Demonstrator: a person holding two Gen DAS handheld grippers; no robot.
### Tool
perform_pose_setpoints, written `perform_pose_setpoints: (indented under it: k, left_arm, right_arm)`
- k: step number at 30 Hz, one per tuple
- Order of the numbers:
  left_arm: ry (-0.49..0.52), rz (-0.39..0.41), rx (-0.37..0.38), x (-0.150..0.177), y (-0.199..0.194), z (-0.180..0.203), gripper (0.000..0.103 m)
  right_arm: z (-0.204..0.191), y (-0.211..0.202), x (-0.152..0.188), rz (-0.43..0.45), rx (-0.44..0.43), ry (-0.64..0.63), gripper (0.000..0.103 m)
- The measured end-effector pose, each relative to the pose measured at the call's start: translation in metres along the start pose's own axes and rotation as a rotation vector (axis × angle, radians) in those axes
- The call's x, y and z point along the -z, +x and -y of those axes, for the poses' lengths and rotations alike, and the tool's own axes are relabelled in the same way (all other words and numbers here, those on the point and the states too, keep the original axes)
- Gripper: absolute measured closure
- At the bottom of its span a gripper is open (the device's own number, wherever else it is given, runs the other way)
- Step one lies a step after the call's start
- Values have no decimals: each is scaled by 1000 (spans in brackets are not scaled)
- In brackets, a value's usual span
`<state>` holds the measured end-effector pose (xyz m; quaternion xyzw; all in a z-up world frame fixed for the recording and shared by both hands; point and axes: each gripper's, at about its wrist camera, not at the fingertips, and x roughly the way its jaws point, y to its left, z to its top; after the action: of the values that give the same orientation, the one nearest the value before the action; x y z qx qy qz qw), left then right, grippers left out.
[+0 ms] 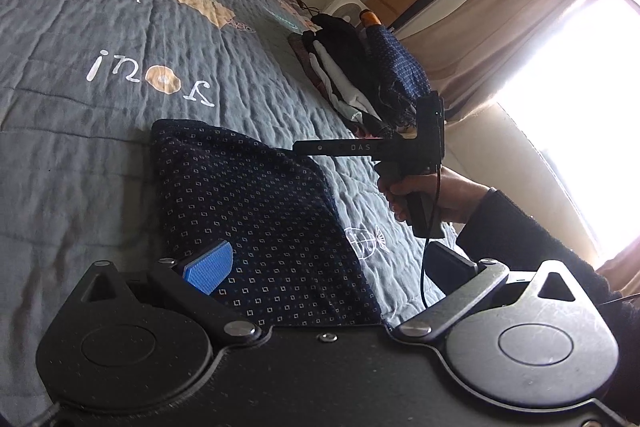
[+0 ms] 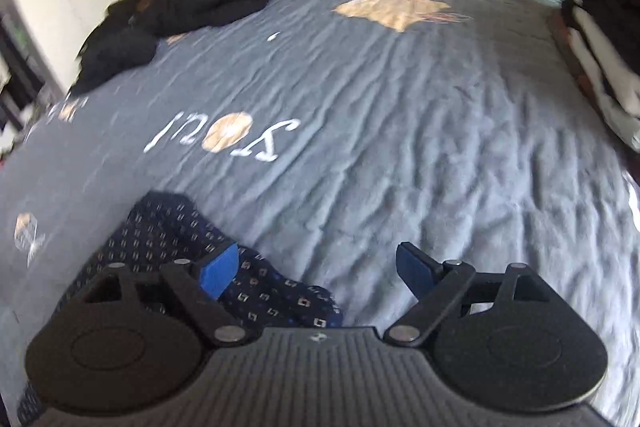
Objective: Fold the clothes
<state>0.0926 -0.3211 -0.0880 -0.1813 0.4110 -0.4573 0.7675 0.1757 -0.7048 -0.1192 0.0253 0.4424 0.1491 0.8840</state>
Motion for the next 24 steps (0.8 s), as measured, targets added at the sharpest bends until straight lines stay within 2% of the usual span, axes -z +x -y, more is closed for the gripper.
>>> perform_pose_setpoints:
  k: [4,6,8,11,13,14,18,21,23,24]
  left_arm:
    - [-3,-8,-18,-1,3,-4,1]
    - [-6,-10,-26,-1,5,-6,1]
    - [-9,-13,-32,-1,7,-7,1]
    - [-10,-17,-37,-1,7,-8,1]
    - [-8,-17,-37,-1,7,-7,1]
    - [-7,-16,-35,-1,7,-7,1]
    - [4,-11,-36,-1,5,-4,1]
    - [18,-7,-62,0,6,-2,1]
    - [41,-5,-102,0,7,0,1]
    - [56,-5,-126,1,8,1,1]
  right_arm:
    - [-13,20,-3,-75,-37,-68,25]
    - [-14,26,-3,-98,-48,-78,36]
    - [-14,30,-4,-117,-65,-77,56]
    - [-15,33,-4,-132,-104,-55,77]
    - [-13,30,-5,-123,-143,-15,90]
    - [-12,28,-6,-116,-162,3,92]
    - [-7,17,-9,-92,-182,35,92]
    - [-5,17,-10,-95,-138,43,87]
    - [-3,21,-10,-106,-113,50,81]
    - [-2,22,-10,-105,-99,60,74]
